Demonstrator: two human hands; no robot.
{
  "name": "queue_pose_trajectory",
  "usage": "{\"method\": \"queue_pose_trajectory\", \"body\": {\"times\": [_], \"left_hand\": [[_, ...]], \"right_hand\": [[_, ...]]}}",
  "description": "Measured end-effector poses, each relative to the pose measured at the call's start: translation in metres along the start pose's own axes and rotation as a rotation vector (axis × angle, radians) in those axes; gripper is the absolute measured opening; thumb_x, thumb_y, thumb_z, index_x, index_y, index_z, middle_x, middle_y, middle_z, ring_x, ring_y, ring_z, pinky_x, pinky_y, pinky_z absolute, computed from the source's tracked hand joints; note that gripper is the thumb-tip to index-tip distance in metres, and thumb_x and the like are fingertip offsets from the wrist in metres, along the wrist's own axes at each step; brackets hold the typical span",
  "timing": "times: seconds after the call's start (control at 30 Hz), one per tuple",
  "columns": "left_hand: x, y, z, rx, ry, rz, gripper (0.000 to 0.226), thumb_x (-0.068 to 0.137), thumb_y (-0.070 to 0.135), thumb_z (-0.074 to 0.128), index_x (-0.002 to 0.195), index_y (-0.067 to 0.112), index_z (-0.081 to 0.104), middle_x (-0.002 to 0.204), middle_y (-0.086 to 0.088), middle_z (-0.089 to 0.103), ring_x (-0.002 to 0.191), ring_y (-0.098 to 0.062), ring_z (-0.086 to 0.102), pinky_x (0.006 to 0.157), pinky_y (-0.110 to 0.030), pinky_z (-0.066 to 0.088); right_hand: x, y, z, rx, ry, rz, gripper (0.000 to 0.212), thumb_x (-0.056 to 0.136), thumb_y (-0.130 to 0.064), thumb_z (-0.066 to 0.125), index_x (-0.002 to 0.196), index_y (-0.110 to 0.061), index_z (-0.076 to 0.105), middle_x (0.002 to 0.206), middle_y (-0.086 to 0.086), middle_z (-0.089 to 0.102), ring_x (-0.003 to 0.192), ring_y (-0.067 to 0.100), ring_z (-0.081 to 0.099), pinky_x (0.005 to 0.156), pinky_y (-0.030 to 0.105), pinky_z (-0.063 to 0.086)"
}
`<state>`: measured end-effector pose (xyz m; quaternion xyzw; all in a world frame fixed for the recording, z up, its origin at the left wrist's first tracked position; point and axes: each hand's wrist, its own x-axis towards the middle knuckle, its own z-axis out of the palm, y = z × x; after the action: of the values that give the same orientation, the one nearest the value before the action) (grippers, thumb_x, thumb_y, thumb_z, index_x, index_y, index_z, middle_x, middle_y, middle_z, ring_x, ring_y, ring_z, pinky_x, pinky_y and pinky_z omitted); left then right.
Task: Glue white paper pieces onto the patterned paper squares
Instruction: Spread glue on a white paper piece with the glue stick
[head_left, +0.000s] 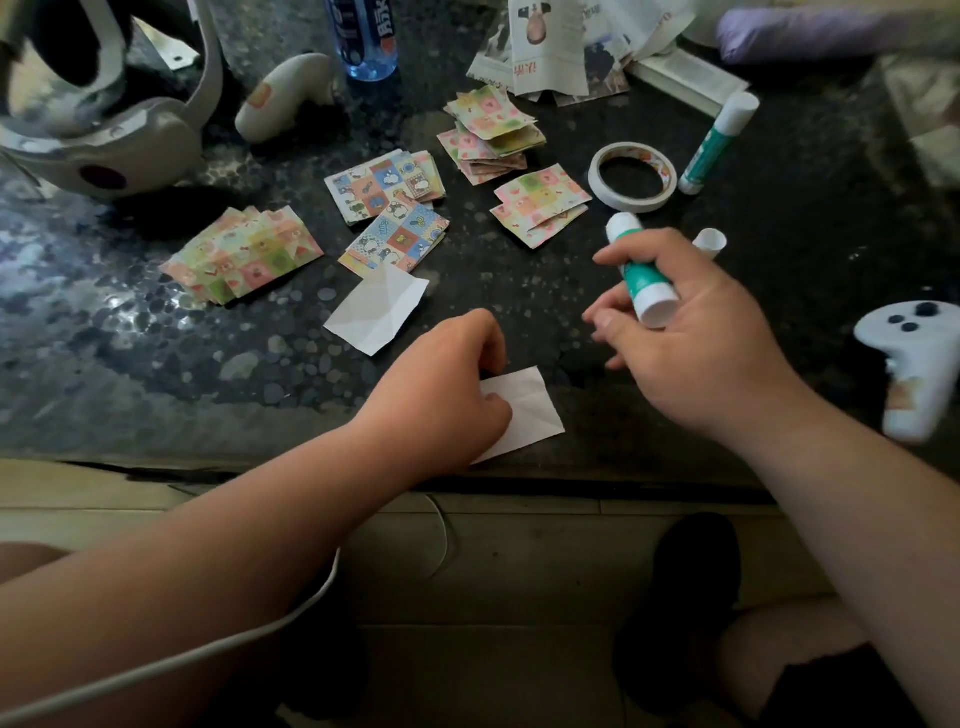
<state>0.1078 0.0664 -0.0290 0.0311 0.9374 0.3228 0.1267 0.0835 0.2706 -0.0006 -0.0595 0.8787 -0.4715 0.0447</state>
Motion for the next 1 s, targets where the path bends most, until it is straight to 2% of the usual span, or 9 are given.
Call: {"method": "queue_pose_trajectory", "body": {"times": [0.1, 0.2, 0.27, 0.4, 0.47, 0.6, 0.77, 0.93, 1.0], "left_hand": [[0.003, 0.002, -0.002, -0.1, -0.022, -0.066, 0.029, 0.078, 0.013, 0.066, 0.098, 0.03, 0.053, 0.093, 0.014, 0.064, 0.084, -0.002, 0.057, 0.066, -0.019, 0.044], [0.004, 0.005, -0.004, -0.306, 0.046, -0.152, 0.038, 0.079, 0.013, 0.069, 0.109, 0.032, 0.055, 0.098, 0.013, 0.064, 0.084, -0.002, 0.06, 0.066, -0.02, 0.045], [0.005, 0.007, -0.005, -0.507, 0.121, -0.235, 0.042, 0.08, 0.013, 0.071, 0.113, 0.034, 0.056, 0.102, 0.011, 0.064, 0.088, -0.008, 0.064, 0.065, -0.025, 0.047], [0.004, 0.01, -0.012, -0.913, 0.23, -0.368, 0.049, 0.068, 0.013, 0.072, 0.111, 0.033, 0.059, 0.108, 0.0, 0.068, 0.094, -0.022, 0.069, 0.066, -0.038, 0.052], [0.003, 0.012, -0.014, -1.016, 0.234, -0.37, 0.05, 0.071, 0.004, 0.073, 0.111, 0.03, 0.059, 0.109, -0.005, 0.068, 0.092, -0.024, 0.07, 0.068, -0.04, 0.056], [-0.001, 0.012, -0.011, -0.985, 0.142, -0.322, 0.059, 0.058, 0.009, 0.067, 0.113, 0.03, 0.058, 0.107, -0.009, 0.069, 0.095, -0.029, 0.072, 0.082, -0.049, 0.06], [-0.006, 0.008, -0.009, -0.752, -0.108, -0.23, 0.069, 0.06, 0.012, 0.068, 0.123, 0.037, 0.056, 0.095, -0.003, 0.073, 0.088, -0.029, 0.073, 0.085, -0.059, 0.058], [-0.01, 0.01, -0.011, -0.597, -0.137, -0.225, 0.053, 0.083, 0.013, 0.076, 0.124, 0.037, 0.054, 0.096, 0.004, 0.075, 0.084, -0.013, 0.074, 0.076, -0.044, 0.064], [-0.009, 0.009, -0.01, -0.635, -0.064, -0.27, 0.045, 0.084, 0.012, 0.075, 0.116, 0.037, 0.056, 0.094, 0.003, 0.076, 0.085, -0.014, 0.074, 0.079, -0.046, 0.063]], "right_hand": [[0.0, -0.001, 0.001, -0.058, -0.031, 0.025, 0.043, 0.088, -0.014, 0.077, 0.112, -0.04, 0.053, 0.097, -0.006, 0.067, 0.087, 0.006, 0.068, 0.081, 0.026, 0.06], [0.0, -0.004, 0.003, -0.057, -0.082, 0.065, 0.049, 0.084, -0.016, 0.082, 0.112, -0.04, 0.05, 0.098, -0.007, 0.066, 0.084, 0.001, 0.068, 0.075, 0.019, 0.054], [0.0, -0.005, 0.005, -0.039, -0.115, 0.135, 0.052, 0.083, -0.021, 0.084, 0.114, -0.041, 0.048, 0.098, -0.007, 0.067, 0.083, 0.0, 0.069, 0.074, 0.017, 0.052], [-0.006, -0.009, 0.016, 0.117, -0.115, 0.202, 0.057, 0.077, -0.025, 0.088, 0.114, -0.039, 0.047, 0.102, -0.003, 0.069, 0.081, 0.012, 0.076, 0.085, 0.038, 0.062], [-0.008, -0.012, 0.023, 0.186, -0.061, 0.18, 0.057, 0.077, -0.02, 0.088, 0.114, -0.034, 0.048, 0.102, -0.004, 0.068, 0.081, 0.017, 0.076, 0.084, 0.039, 0.063], [-0.002, -0.016, 0.028, 0.211, -0.001, 0.096, 0.059, 0.079, -0.007, 0.085, 0.11, -0.038, 0.046, 0.106, -0.003, 0.065, 0.082, 0.015, 0.074, 0.079, 0.039, 0.064], [0.006, -0.017, 0.029, 0.15, -0.042, 0.042, 0.062, 0.079, 0.002, 0.08, 0.11, -0.039, 0.046, 0.106, -0.001, 0.063, 0.079, 0.018, 0.073, 0.08, 0.04, 0.064], [0.002, -0.021, 0.033, 0.081, -0.174, 0.001, 0.063, 0.079, -0.003, 0.083, 0.115, -0.039, 0.045, 0.109, -0.005, 0.06, 0.082, 0.014, 0.073, 0.079, 0.035, 0.064], [0.001, -0.02, 0.033, 0.086, -0.144, 0.009, 0.064, 0.077, -0.005, 0.084, 0.116, -0.037, 0.045, 0.109, -0.005, 0.061, 0.082, 0.013, 0.072, 0.08, 0.032, 0.063]]}}
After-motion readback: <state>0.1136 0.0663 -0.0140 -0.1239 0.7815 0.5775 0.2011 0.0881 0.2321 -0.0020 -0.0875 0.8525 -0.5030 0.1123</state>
